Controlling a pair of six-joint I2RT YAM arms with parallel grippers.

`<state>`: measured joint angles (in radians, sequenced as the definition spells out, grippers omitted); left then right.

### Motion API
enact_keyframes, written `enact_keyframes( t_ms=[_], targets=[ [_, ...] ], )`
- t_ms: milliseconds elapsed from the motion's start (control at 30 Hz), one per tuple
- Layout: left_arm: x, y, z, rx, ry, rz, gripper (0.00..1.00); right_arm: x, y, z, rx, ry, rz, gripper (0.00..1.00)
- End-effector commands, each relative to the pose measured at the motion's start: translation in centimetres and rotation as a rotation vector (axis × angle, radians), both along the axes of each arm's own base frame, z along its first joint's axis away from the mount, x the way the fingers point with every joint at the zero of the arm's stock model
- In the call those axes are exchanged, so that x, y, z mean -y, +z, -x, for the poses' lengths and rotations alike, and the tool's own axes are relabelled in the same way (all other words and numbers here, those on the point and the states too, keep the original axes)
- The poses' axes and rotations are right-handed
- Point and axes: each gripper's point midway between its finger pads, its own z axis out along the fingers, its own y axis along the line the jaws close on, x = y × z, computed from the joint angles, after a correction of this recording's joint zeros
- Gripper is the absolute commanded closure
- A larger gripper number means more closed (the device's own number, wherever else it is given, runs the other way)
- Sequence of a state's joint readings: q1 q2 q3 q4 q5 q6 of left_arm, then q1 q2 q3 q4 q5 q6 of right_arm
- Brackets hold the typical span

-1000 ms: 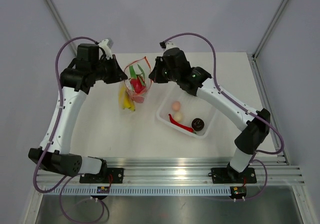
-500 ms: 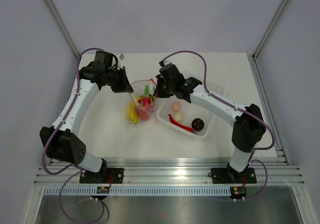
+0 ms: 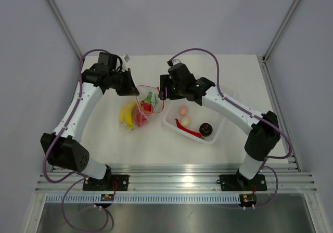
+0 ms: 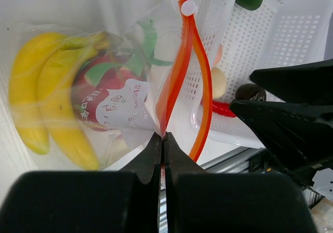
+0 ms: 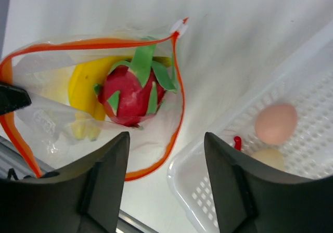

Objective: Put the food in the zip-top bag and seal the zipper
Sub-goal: Adjust the zipper food storage bag at the center of the board, then pick up the fake food from the bin.

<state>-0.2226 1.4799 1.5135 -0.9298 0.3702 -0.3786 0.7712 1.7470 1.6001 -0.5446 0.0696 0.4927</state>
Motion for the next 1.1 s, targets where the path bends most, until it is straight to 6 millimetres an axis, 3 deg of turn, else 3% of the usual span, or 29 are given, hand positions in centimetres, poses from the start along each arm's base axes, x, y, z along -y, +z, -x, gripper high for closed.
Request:
enact_keyframes(
  t_ms=[0,133,167,267,400,600,833,1067],
  targets=[
    [0.7,3.0,-0.2,0.103,-0.015,0.058,1.00,3.1,6.3,0.0,0.155,-0.047,0.012,0.32],
    [0.9,2.9,0.1,0.101,-0.017,0.063,1.00,7.5,6.6,0.0,0.214,-0.173,0.116,0.28],
    [0.9,2.9,0.2,0.100,-0.017,0.063,1.00,8.5,6.4,0.1,0.218,-0.209,0.132,0.22],
    [1.0,2.5,0.3,0.094,-0.016,0.064,1.00,11.8,4.1,0.3,0.209,-0.305,0.207,0.19],
    [1.2,1.8,0.4,0.079,-0.020,0.061,1.00,14.0,-1.5,1.5,0.091,-0.299,0.282,0.18],
    [1.4,1.3,0.4,0.071,-0.028,0.055,1.00,12.3,-7.0,2.0,0.005,-0.186,0.210,0.14],
    [1.2,1.2,0.4,0.072,-0.026,0.044,1.00,9.8,-9.6,-0.8,0.048,-0.091,0.132,0.12],
    [1.2,1.8,0.4,0.085,-0.032,0.045,1.00,8.8,-11.9,-3.1,0.010,-0.031,0.113,0.12]
  ],
)
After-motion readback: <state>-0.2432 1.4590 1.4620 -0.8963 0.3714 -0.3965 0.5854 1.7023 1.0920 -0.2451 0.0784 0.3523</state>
